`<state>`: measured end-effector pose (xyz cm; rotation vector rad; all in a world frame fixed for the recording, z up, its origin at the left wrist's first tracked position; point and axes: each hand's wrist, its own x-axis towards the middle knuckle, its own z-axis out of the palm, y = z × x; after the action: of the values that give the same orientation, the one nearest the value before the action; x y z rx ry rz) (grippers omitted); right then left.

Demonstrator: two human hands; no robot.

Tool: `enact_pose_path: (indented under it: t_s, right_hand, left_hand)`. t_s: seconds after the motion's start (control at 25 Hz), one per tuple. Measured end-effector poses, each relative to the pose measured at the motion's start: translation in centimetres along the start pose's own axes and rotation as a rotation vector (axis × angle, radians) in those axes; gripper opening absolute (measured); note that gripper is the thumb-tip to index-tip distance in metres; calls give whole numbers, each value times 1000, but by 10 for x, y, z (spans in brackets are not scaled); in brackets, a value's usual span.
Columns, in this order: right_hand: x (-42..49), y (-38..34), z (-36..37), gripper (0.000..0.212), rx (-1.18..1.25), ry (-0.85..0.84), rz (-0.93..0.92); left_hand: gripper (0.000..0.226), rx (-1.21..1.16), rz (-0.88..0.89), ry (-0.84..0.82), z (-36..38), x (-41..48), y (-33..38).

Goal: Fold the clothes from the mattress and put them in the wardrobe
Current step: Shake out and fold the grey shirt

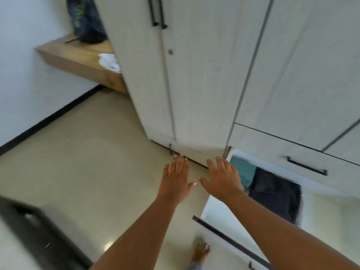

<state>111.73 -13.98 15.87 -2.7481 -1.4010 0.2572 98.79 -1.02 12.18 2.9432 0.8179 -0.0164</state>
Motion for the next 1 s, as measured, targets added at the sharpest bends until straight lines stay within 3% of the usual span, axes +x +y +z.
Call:
enact_pose_path:
  t_s: [0.36,0.56,0.76,1.0]
  right_hand:
    - [-61,-250,35,93,-77,-115,-564]
    - [-102,-424,69,82,-134,-192,-867]
    - [-161,-587,115,77,-159,-319,-1060]
    - [-230,-713,152,77,-208,-468,-1236]
  left_hand:
    - [86,-34,-632,-45,-4,-246,-174]
    - [86,-119,-990,-27,5,-390,-265]
    - [85,-185,-1281,-46,17,-536,-339]
    - [83,-270,-1490,-114,33,-655,-387]
